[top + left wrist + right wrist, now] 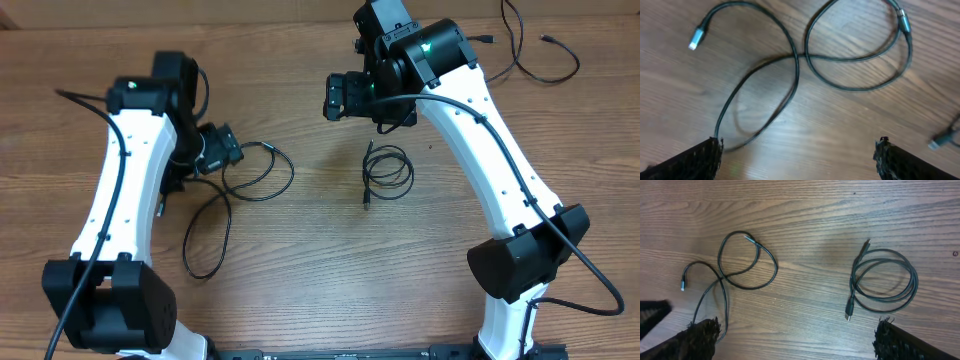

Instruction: Untangle cables

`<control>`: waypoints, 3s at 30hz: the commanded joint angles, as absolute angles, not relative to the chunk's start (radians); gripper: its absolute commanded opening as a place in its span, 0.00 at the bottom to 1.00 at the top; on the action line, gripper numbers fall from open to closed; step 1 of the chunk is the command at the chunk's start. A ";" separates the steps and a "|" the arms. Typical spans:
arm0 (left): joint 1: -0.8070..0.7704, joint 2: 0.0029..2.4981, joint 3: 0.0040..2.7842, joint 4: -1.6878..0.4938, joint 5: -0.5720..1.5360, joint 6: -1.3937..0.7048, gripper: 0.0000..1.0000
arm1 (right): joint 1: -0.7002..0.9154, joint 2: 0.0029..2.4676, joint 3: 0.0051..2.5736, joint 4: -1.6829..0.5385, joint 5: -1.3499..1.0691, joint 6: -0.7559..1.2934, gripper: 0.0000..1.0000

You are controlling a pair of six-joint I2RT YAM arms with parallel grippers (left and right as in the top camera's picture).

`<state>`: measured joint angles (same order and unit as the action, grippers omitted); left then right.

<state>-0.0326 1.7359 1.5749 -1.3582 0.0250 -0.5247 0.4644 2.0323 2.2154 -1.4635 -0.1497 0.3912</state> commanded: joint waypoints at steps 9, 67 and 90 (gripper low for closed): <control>0.085 1.734 1.377 -1.262 0.016 -0.494 1.00 | 0.463 2.026 2.211 -1.454 -0.147 0.388 1.00; 0.185 1.733 1.060 -1.084 0.141 -0.446 0.04 | 0.464 2.091 2.198 -1.468 -0.152 0.391 1.00; 0.104 1.507 1.644 -1.049 0.910 -0.289 0.04 | 0.464 2.091 2.198 -1.447 -0.461 0.231 0.97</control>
